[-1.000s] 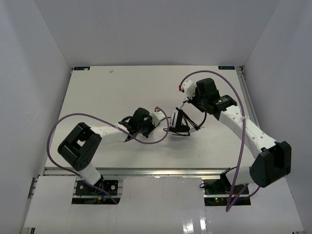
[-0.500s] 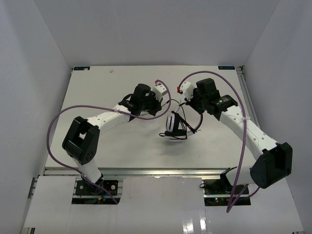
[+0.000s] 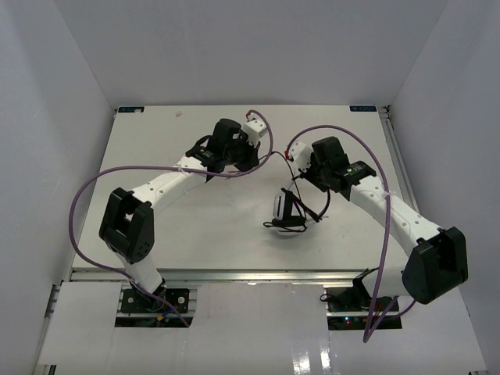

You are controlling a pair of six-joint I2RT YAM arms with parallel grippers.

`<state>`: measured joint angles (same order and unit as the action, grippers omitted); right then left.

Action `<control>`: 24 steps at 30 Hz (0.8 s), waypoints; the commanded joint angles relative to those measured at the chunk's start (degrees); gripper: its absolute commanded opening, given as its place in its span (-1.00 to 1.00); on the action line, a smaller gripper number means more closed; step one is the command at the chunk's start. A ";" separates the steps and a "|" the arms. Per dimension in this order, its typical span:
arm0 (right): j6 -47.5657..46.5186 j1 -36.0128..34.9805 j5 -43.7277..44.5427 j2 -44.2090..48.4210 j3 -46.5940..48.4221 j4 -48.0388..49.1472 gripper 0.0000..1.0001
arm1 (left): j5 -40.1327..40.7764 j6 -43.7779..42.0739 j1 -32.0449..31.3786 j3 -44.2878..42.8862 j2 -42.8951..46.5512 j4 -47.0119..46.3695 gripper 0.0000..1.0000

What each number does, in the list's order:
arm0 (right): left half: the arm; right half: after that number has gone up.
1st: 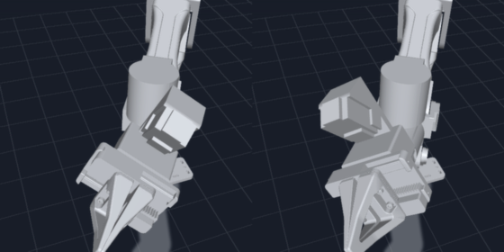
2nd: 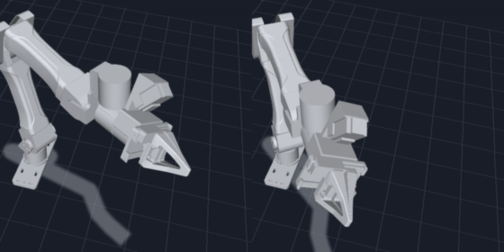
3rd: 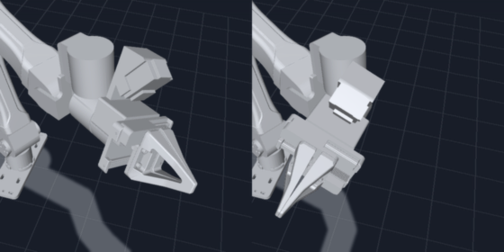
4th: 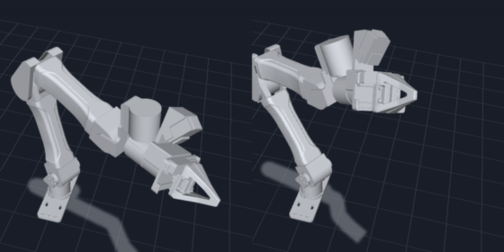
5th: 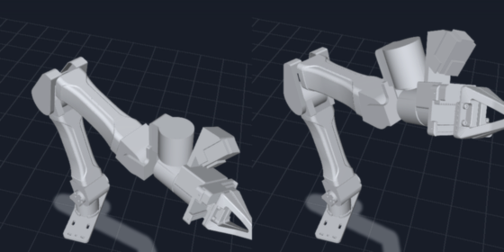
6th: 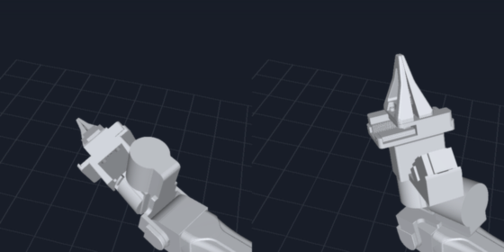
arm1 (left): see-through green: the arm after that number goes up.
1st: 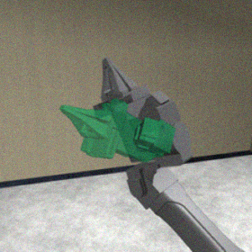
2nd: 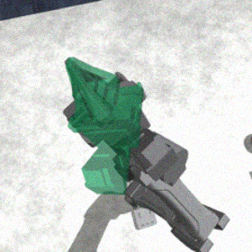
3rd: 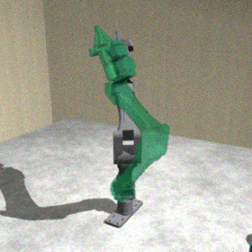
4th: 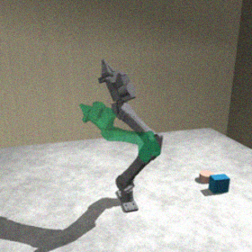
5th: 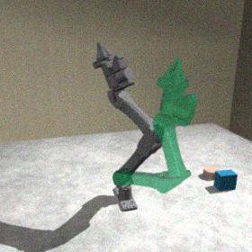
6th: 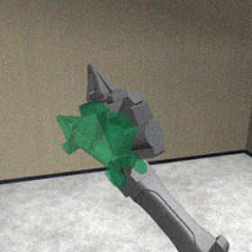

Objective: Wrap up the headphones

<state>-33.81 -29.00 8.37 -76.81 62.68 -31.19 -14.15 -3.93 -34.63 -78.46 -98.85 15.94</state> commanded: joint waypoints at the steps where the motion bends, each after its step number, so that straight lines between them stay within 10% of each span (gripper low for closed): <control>1: 4.27 -0.13 6.16 -0.83 3.18 8.16 -0.85 | -2.35 4.61 -0.19 -5.93 7.35 4.37 -1.00; 15: 33.22 4.92 16.47 -12.72 16.44 10.39 -0.85 | -15.19 27.48 -7.44 1.19 16.44 -0.34 -1.00; 24: 45.02 14.05 -3.31 -14.33 16.11 10.62 -0.85 | -16.35 39.39 -8.70 17.55 21.69 -18.22 -1.00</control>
<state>0.62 -18.88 8.15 -90.53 75.24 -27.03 -23.88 27.47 -41.06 -64.94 -80.24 5.97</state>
